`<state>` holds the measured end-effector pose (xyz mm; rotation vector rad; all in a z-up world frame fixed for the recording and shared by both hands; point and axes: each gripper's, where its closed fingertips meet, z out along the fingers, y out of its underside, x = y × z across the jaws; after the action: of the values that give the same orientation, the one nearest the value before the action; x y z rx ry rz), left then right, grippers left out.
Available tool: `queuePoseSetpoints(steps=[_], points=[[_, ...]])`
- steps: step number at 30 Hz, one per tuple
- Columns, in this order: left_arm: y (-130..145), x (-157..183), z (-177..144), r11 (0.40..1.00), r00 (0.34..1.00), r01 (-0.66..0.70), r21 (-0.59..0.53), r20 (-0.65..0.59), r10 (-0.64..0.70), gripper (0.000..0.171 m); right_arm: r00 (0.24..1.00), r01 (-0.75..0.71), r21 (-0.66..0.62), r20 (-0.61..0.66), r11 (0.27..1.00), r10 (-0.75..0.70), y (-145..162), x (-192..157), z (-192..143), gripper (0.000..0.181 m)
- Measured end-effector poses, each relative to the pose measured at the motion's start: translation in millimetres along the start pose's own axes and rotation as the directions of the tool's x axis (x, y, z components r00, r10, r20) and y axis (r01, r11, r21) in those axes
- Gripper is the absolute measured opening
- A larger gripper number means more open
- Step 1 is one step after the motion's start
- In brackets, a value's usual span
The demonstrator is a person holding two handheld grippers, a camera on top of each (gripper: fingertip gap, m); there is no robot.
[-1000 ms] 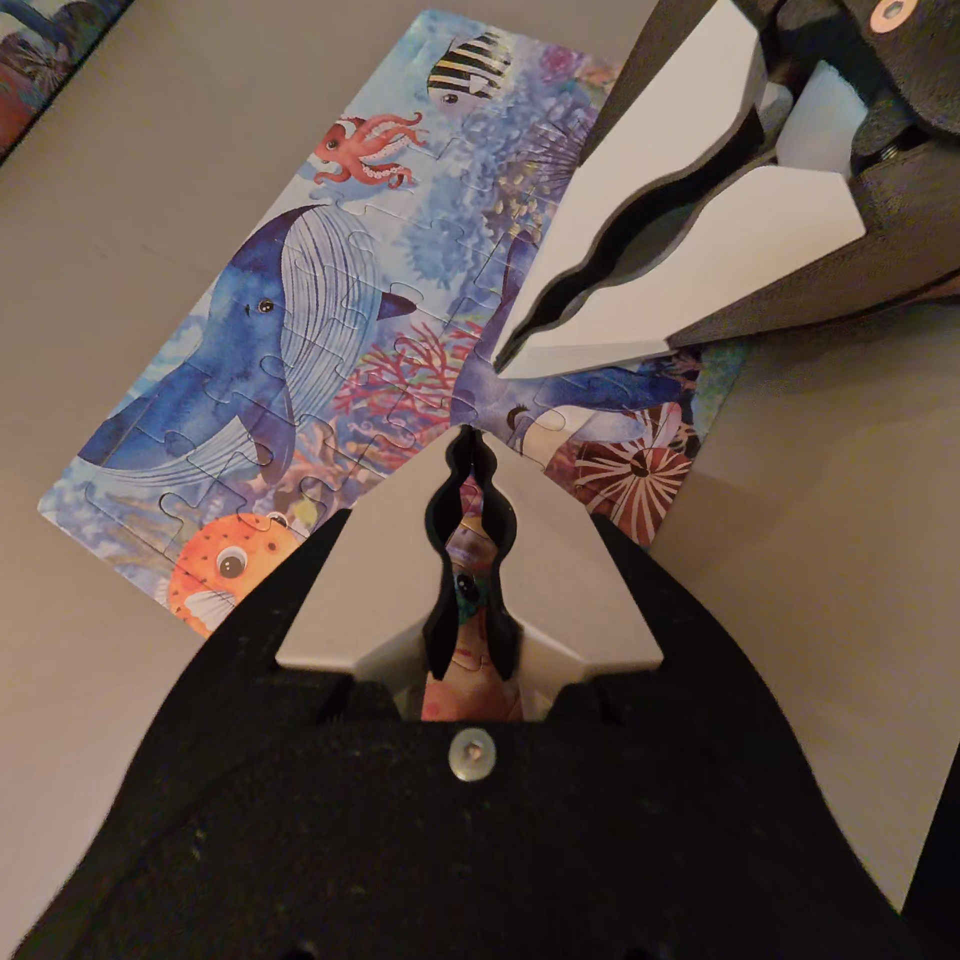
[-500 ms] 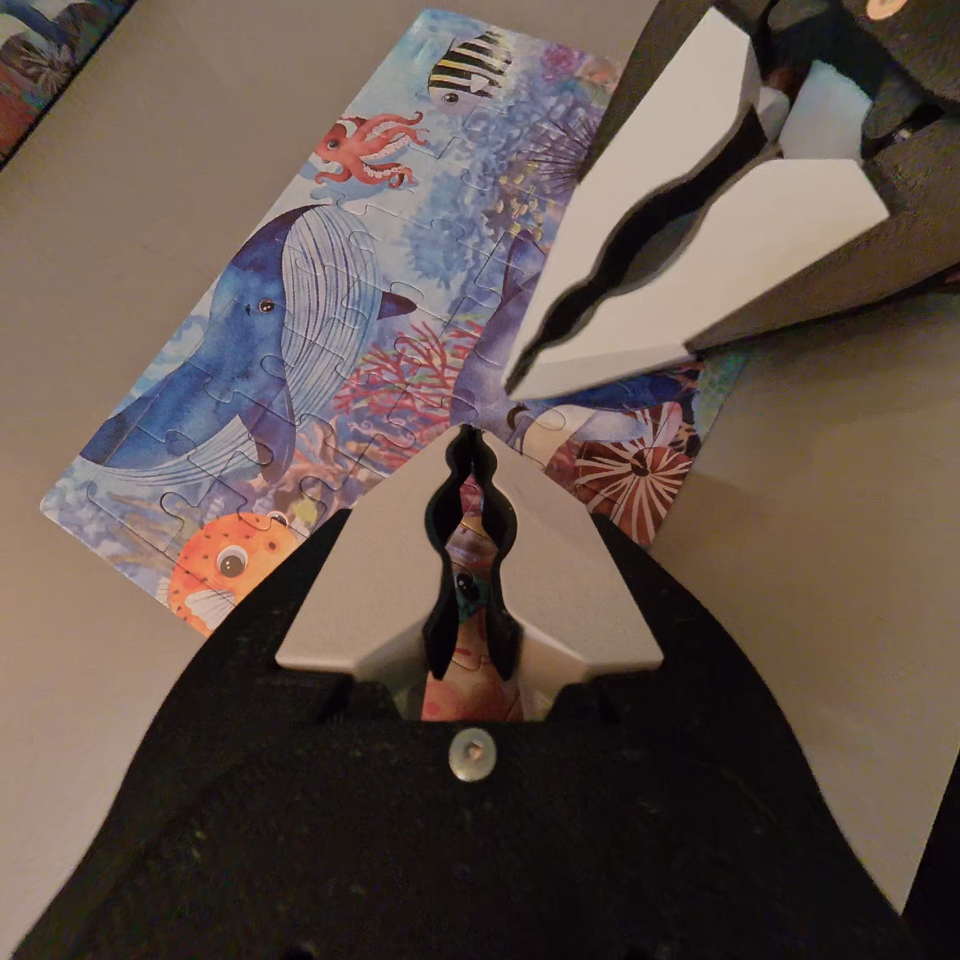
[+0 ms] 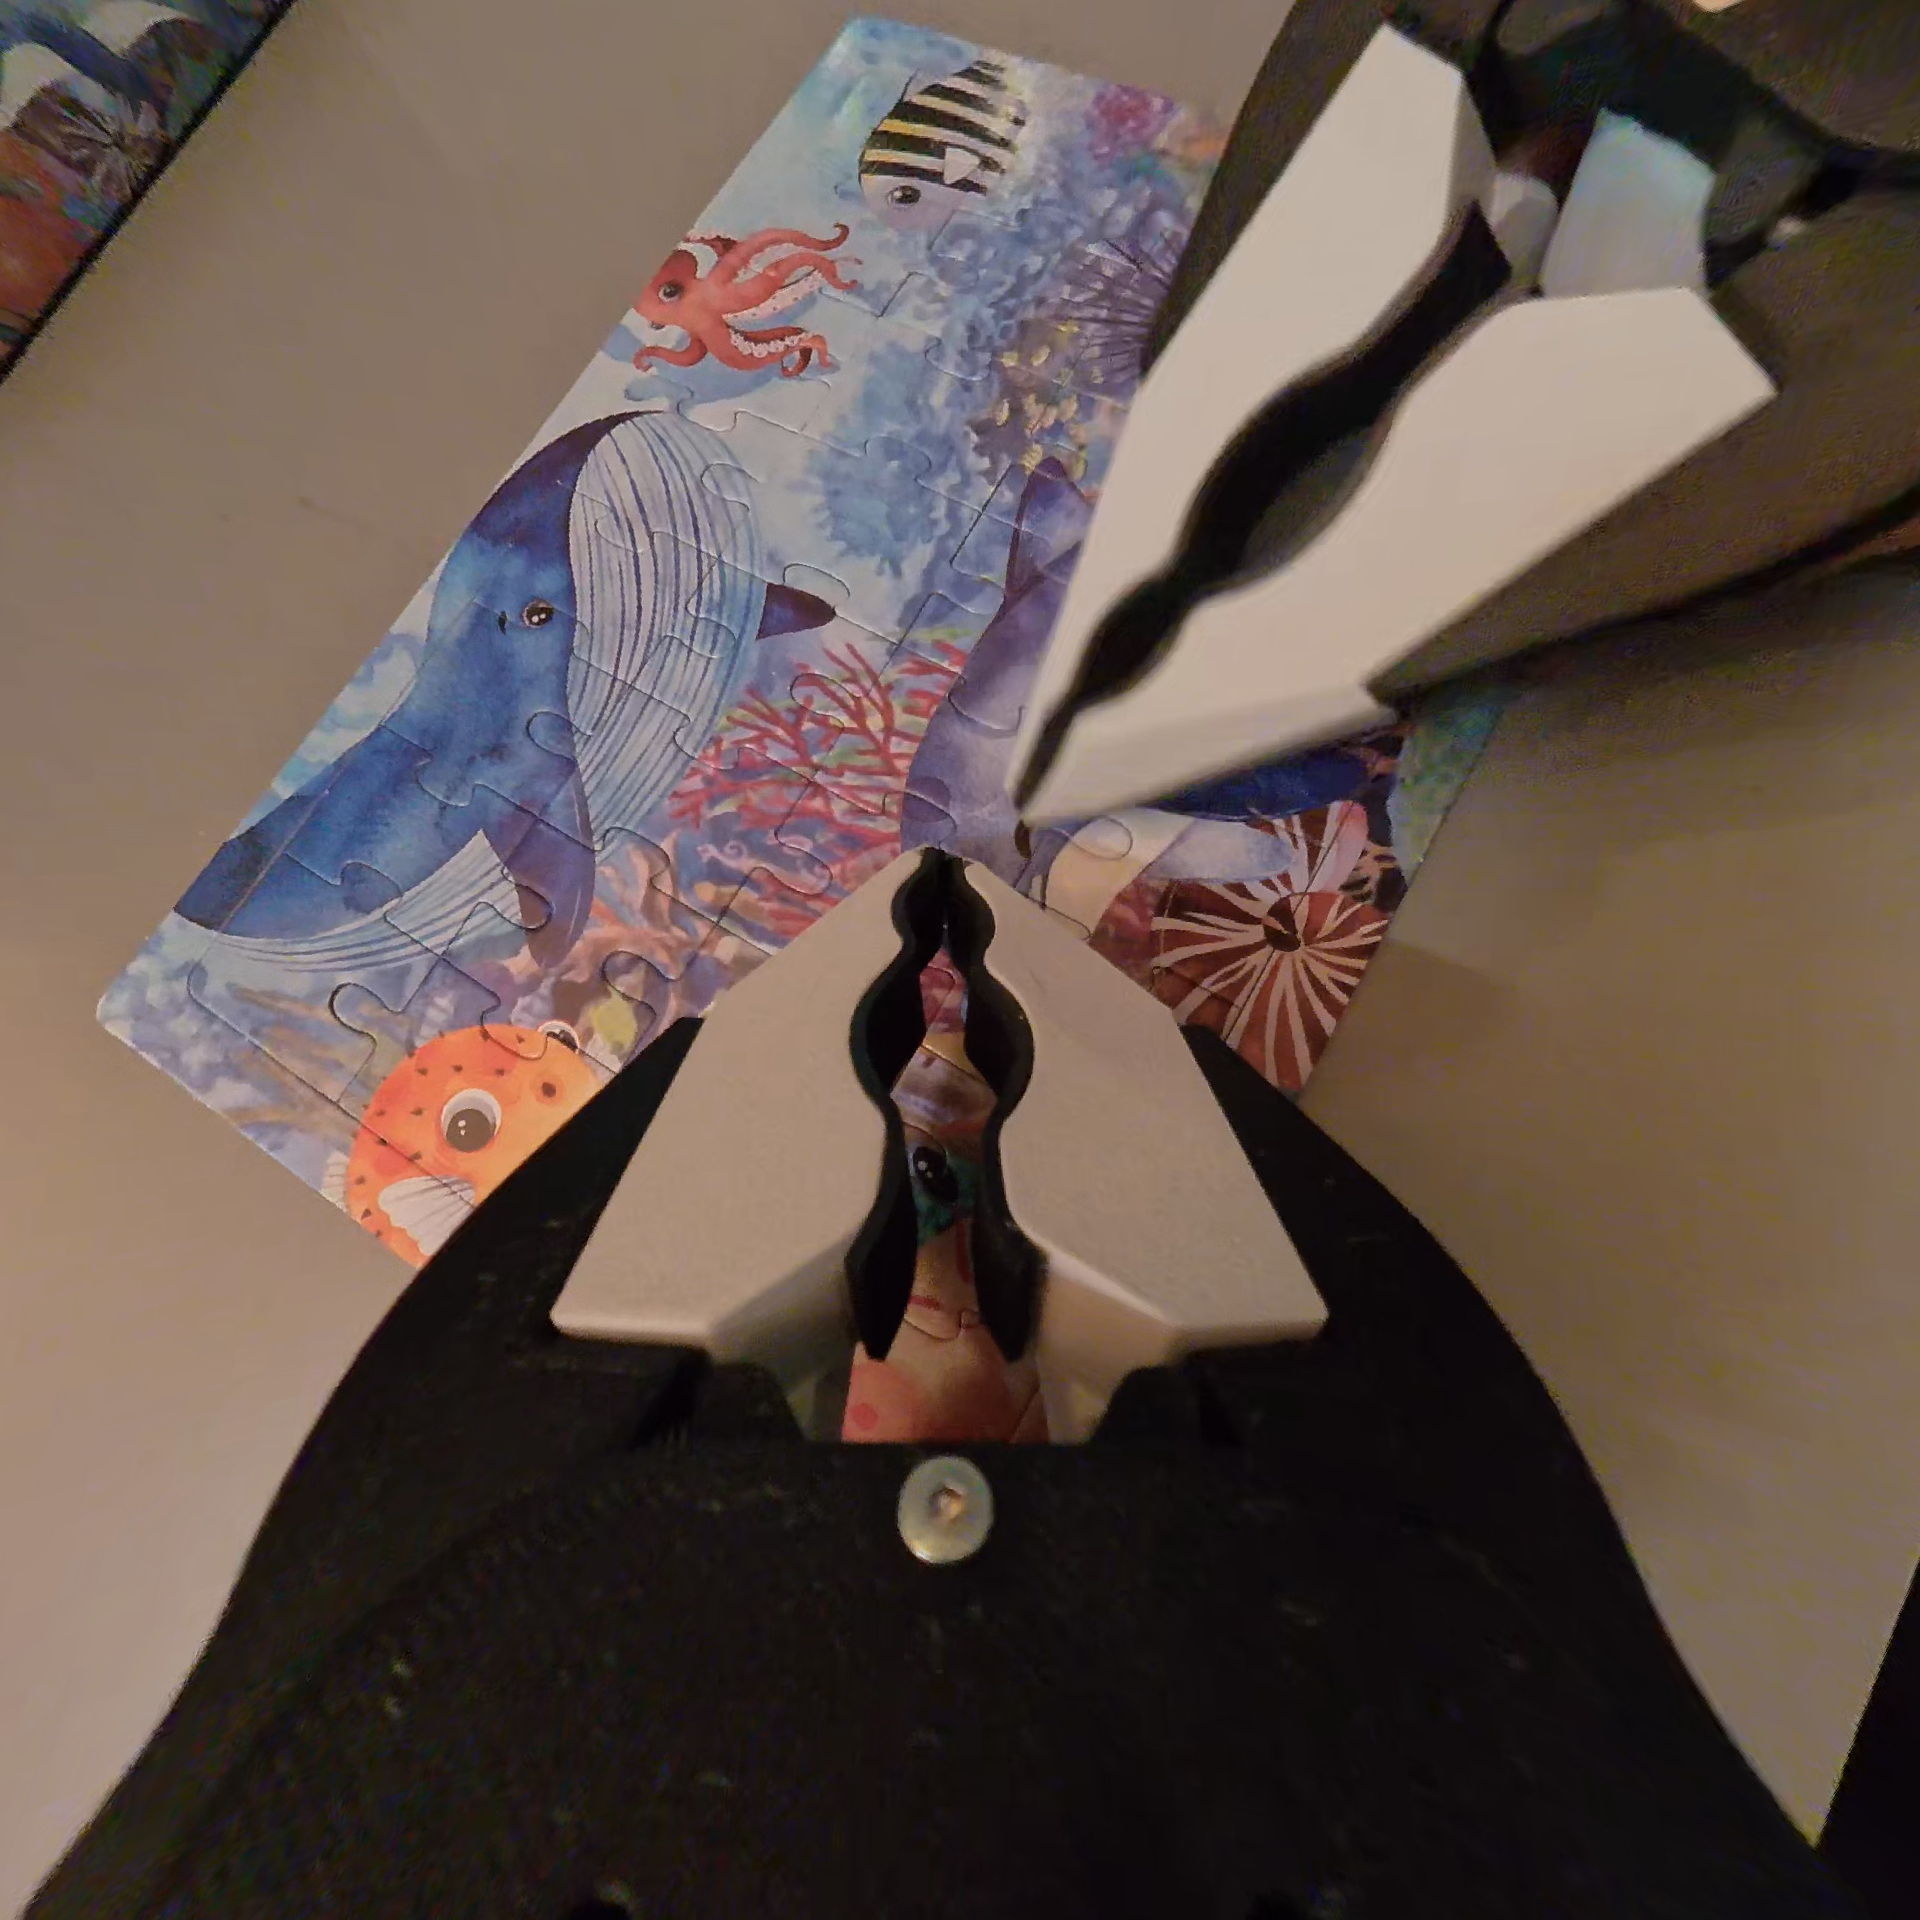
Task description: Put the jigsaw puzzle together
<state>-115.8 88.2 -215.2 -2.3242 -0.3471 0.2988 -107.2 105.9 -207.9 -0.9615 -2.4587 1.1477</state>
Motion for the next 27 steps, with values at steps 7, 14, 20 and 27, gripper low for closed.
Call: queuePoseSetpoints(steps=[7,14,20,27], points=[[0,1,0,1.000,1.000,-0.021,0.002,0.015,0.021,0.000,0.996,-0.001,-0.003,0.090,1.000,0.001,7,-15,-6,0.000],[7,-24,-6,0.999,0.996,0.042,-0.012,0.076,-0.041,0.000,0.997,-0.032,0.007,-0.067,0.999,0.032,7,6,-8,0.000],[-2,-4,-8,0.998,0.998,0.060,0.028,-0.010,-0.060,0.000,0.994,-0.040,0.042,-0.100,0.998,0.044,5,12,-10,0.000],[5,-21,-25,0.996,0.998,0.044,0.081,-0.041,-0.041,0.034,0.984,-0.142,0.199,-0.079,0.970,0.160,-10,24,-28,0.034]])
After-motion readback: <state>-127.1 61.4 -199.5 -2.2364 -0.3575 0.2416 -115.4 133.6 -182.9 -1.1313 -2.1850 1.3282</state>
